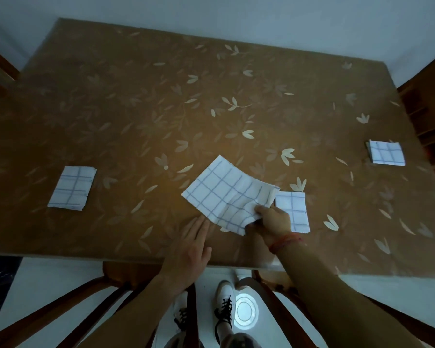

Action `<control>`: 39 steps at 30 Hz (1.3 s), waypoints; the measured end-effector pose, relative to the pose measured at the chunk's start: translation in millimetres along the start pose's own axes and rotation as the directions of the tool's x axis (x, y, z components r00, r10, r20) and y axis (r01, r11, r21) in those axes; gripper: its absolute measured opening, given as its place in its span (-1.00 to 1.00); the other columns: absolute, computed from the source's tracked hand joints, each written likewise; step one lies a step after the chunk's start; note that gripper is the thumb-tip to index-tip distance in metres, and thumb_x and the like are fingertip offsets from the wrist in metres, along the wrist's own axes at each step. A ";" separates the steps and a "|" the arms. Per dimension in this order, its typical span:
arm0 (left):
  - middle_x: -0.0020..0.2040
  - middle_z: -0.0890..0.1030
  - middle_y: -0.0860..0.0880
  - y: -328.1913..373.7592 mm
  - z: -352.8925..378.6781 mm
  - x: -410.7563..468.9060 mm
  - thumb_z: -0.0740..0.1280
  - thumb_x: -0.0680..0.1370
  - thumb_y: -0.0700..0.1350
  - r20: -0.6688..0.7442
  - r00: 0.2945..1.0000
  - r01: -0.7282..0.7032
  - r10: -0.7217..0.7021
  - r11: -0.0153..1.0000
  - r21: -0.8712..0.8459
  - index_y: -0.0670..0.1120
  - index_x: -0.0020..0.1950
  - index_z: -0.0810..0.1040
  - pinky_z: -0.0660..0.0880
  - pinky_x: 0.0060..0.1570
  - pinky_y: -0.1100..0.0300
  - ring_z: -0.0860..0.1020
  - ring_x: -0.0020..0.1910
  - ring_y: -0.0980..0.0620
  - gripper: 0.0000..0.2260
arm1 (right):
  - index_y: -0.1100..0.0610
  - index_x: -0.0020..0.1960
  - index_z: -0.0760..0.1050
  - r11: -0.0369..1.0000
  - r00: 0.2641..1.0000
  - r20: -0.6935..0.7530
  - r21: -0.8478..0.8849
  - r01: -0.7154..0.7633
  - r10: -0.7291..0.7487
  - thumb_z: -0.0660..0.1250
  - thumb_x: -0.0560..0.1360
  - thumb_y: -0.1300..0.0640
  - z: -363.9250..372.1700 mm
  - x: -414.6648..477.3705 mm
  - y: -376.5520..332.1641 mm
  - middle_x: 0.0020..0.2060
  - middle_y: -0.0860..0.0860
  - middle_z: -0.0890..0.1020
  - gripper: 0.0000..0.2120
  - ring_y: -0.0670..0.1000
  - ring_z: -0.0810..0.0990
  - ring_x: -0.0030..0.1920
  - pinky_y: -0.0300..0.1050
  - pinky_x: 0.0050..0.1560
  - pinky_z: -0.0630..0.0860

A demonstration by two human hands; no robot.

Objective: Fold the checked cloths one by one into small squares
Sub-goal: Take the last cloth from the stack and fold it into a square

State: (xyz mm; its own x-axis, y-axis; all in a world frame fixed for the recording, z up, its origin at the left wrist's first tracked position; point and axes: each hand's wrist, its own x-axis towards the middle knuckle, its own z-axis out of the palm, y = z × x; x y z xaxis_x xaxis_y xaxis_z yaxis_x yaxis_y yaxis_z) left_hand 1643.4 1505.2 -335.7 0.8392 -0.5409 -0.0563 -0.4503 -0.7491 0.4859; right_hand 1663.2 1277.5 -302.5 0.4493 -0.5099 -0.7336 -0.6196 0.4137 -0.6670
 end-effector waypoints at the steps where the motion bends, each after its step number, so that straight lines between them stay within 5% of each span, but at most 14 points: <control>1: 0.45 0.37 -0.15 2.2 0.5 1.4 0.39 0.51 -0.10 -0.001 1.000 -0.004 0.004 1.000 -0.001 -0.21 0.48 0.28 0.27 0.39 0.07 0.30 0.45 -0.07 -0.40 | 0.31 -0.01 0.58 0.998 0.999 0.024 0.043 -0.046 0.045 0.41 0.39 0.35 0.8 -5.5 5.4 -0.14 0.22 0.66 -0.83 0.28 0.65 -0.08 0.25 -0.06 0.63; 5: 0.33 0.49 -0.19 5.9 -0.7 7.4 0.53 0.37 -0.12 -0.007 1.000 -0.018 0.018 1.000 0.019 -0.24 0.42 0.37 0.42 0.29 0.01 0.44 0.34 -0.12 -0.33 | 0.29 0.09 0.54 0.967 0.976 0.159 0.181 -0.178 0.150 0.37 0.40 0.47 4.8 -27.1 25.1 -0.05 0.25 0.62 -0.71 0.23 0.61 -0.07 0.03 -0.37 0.63; 10: 0.24 0.55 -0.15 0.0 -3.0 11.7 0.54 0.35 -0.12 -0.005 1.000 0.006 -0.005 0.998 0.064 -0.24 0.36 0.43 0.43 0.22 0.05 0.51 0.21 -0.11 -0.37 | 0.30 0.06 0.55 0.971 0.953 0.252 0.127 -0.203 0.167 0.39 0.38 0.48 0.8 -43.1 36.8 -0.11 0.24 0.63 -0.72 0.19 0.63 -0.16 0.00 -0.30 0.64; 13: 0.13 0.60 -0.11 -0.2 -7.3 13.8 0.52 0.27 -0.35 -0.039 0.999 -0.015 0.018 0.997 0.077 -0.22 0.24 0.54 0.50 0.11 0.11 0.57 0.10 -0.09 -0.46 | 0.35 -0.06 0.57 0.994 0.922 0.373 0.004 -0.111 0.101 0.43 0.31 0.44 -7.0 -49.7 36.1 -0.19 0.26 0.57 -0.79 0.21 0.55 -0.21 0.01 -0.25 0.64; 17: 0.10 0.62 -0.11 -3.9 -9.9 12.4 0.52 0.24 -0.40 -0.060 0.998 -0.015 0.017 0.999 0.044 -0.22 0.21 0.57 0.49 0.10 0.11 0.57 0.08 -0.09 -0.47 | 0.47 -0.02 0.46 0.971 0.882 0.462 -0.151 0.188 -0.099 0.42 0.03 0.44 -18.8 -39.6 35.7 -0.23 0.37 0.53 -0.49 0.35 0.53 -0.19 0.12 -0.27 0.59; 18: 0.13 0.61 -0.12 -6.2 -9.7 11.0 0.49 0.28 -0.41 -0.059 0.998 -0.010 0.012 0.999 0.033 -0.22 0.23 0.56 0.48 0.13 0.10 0.55 0.11 -0.10 -0.48 | 0.34 0.04 0.51 0.928 0.883 0.449 -0.251 0.275 -0.140 0.46 0.03 0.40 -22.6 -34.3 38.5 -0.21 0.34 0.59 -0.44 0.35 0.60 -0.14 0.17 -0.19 0.63; 20: 0.17 0.60 -0.13 -11.0 -10.5 6.5 0.44 0.32 -0.43 -0.060 0.998 -0.022 0.023 1.000 0.021 -0.23 0.27 0.53 0.43 0.21 0.07 0.54 0.17 -0.11 -0.48 | -0.10 0.17 0.48 0.789 0.897 0.358 -0.458 0.410 -0.258 0.55 0.19 0.31 -33.2 -29.5 40.0 -0.13 -0.06 0.68 -0.36 -0.06 0.67 -0.06 -0.07 -0.01 0.64; 22: 0.18 0.60 -0.15 -15.1 -14.2 -0.6 0.41 0.35 -0.42 -0.063 0.995 -0.075 0.077 0.997 0.030 -0.24 0.27 0.53 0.36 0.27 0.03 0.54 0.20 -0.12 -0.51 | -0.20 0.32 0.35 0.627 0.823 0.373 -0.533 0.568 -0.429 0.55 0.35 0.18 -38.6 -32.5 41.1 -0.04 -0.23 0.61 -0.34 -0.27 0.59 -0.10 -0.23 0.06 0.58; 25: 0.17 0.61 -0.14 -22.3 -18.7 -15.6 0.38 0.38 -0.38 -0.059 0.981 -0.181 0.184 0.982 0.050 -0.23 0.25 0.54 0.34 0.29 -0.05 0.54 0.20 -0.10 -0.57 | -0.09 0.36 0.42 0.291 0.658 0.535 -0.613 0.734 -0.530 0.63 0.24 -0.02 -44.5 -29.5 51.8 0.16 -0.08 0.50 -0.25 -0.07 0.50 0.11 -0.12 0.09 0.55; 28: 0.19 0.60 -0.13 -34.6 -17.8 -29.7 0.48 0.31 -0.39 -0.016 0.977 -0.209 0.210 0.976 0.068 -0.21 0.25 0.54 0.39 0.30 -0.08 0.51 0.23 -0.08 -0.48 | -0.02 0.09 0.62 0.086 0.555 0.662 -0.601 0.795 -0.503 0.66 0.16 0.08 -46.1 -21.4 62.9 0.19 0.07 0.53 -0.48 0.17 0.53 0.16 0.16 -0.01 0.62; 33: 0.14 0.61 -0.17 -43.4 -18.6 -36.0 0.52 0.34 -0.30 -0.076 0.982 -0.167 0.171 0.985 0.048 -0.26 0.19 0.58 0.50 0.19 -0.12 0.54 0.17 -0.13 -0.57 | 0.13 -0.15 0.68 -0.020 0.497 0.698 -0.590 0.807 -0.515 0.69 0.09 0.15 -41.6 -30.3 56.7 0.06 0.16 0.67 -0.63 0.26 0.61 0.08 -0.08 -0.01 0.47; 39: 0.06 0.63 -0.12 -50.1 -12.3 -31.4 0.44 0.42 -0.23 -0.132 0.986 -0.097 0.098 0.995 0.014 -0.20 0.13 0.59 0.55 0.09 -0.08 0.55 0.09 -0.09 -0.71 | 0.13 -0.13 0.62 0.046 0.519 0.695 -0.576 0.816 -0.498 0.62 0.25 0.12 -41.0 -27.5 55.4 0.05 0.10 0.68 -0.73 0.18 0.59 0.12 -0.10 0.03 0.48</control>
State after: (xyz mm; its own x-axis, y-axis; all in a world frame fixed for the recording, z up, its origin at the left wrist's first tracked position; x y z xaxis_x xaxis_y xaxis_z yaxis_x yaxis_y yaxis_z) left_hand 1643.4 1564.4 -347.6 0.8238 -0.5567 0.1068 -0.5337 -0.6982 0.4772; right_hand 1590.2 1283.5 -313.9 0.9888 0.0539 -0.1392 -0.0327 -0.8317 -0.5543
